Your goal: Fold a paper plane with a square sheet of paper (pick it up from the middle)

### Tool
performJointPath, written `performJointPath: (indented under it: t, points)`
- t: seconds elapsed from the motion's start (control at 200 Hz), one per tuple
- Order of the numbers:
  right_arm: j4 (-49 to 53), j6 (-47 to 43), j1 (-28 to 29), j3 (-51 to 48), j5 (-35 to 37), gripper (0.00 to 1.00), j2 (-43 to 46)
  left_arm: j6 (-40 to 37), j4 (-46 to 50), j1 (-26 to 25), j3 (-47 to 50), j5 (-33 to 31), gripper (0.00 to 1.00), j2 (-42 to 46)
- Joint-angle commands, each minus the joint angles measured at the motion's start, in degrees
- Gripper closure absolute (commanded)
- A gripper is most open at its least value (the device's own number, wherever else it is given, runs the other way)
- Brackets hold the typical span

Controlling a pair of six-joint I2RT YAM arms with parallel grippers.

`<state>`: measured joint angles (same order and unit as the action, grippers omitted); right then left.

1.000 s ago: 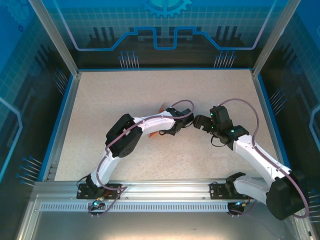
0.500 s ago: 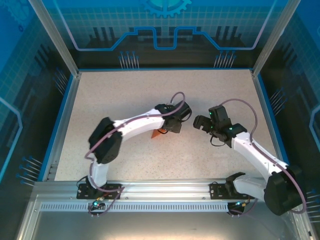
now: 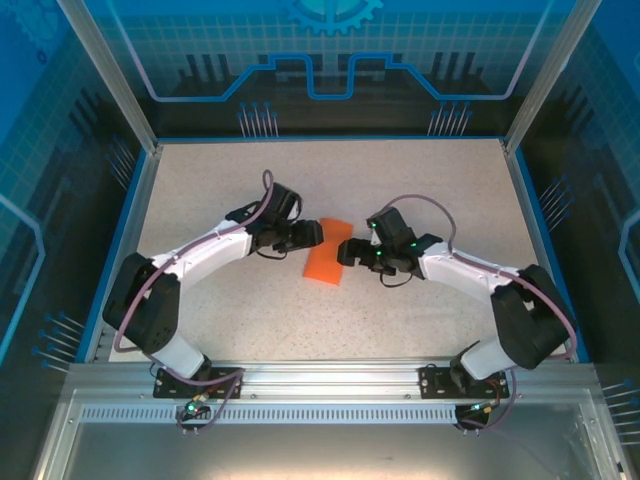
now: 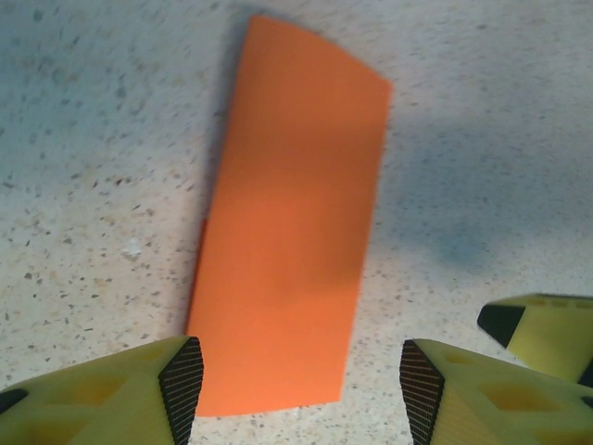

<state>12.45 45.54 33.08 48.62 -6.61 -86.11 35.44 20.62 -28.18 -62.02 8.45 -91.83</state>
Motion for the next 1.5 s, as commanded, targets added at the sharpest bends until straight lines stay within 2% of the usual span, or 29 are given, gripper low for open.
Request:
performJointPath:
  t: [0.0, 0.175, 0.395, 0.505, 0.74, 1.03, 1.1, 1.185, 1.365, 1.495]
  points:
    - [-4.80, 4.79, 1.42, 0.99, -4.27, 0.09, -2.79, 3.61, -8.23, 1.54, 2.09, 8.80, 0.39, -2.21]
    - [-7.66, 9.51, 2.77, 0.96, -7.04, 0.16, -6.18, 4.97, -10.33, 2.88, 2.82, 9.77, 0.43, -6.64]
    - [-10.93, 13.75, 4.04, 1.12, -10.59, 0.24, -11.05, 6.36, -11.75, 3.61, 6.16, 9.95, 0.42, -7.45]
    - [-13.87, 14.92, 5.08, 0.85, -12.93, 0.31, -12.33, 6.59, -12.18, 4.32, 7.80, 9.98, 0.42, -6.99]
    - [-13.71, 15.81, 6.08, -1.78, -10.00, 0.46, -9.17, 6.33, -12.29, 5.49, 8.71, 10.08, 0.42, -5.99]
    - [-11.84, 16.17, 5.50, -3.69, -6.69, 0.82, -5.87, 6.15, -14.43, 5.77, 8.54, 12.38, 0.42, -5.11]
    - [-10.55, 14.43, 4.85, -3.33, -8.06, 0.90, -5.83, 6.18, -16.34, 5.78, 8.66, 14.16, 0.42, -4.89]
    - [-7.15, 10.66, 3.98, -2.43, -10.88, 0.94, -6.15, 6.22, -18.77, 5.77, 8.74, 15.99, 0.42, -4.80]
    - [3.21, -1.59, 2.21, 1.45, -19.67, 0.94, -9.17, 6.03, -21.99, 5.77, 8.02, 19.01, 0.48, -5.71]
    - [6.37, -6.07, 1.08, 3.68, -22.76, 0.94, -10.95, 5.70, -22.86, 5.77, 7.21, 20.60, 0.56, -7.81]
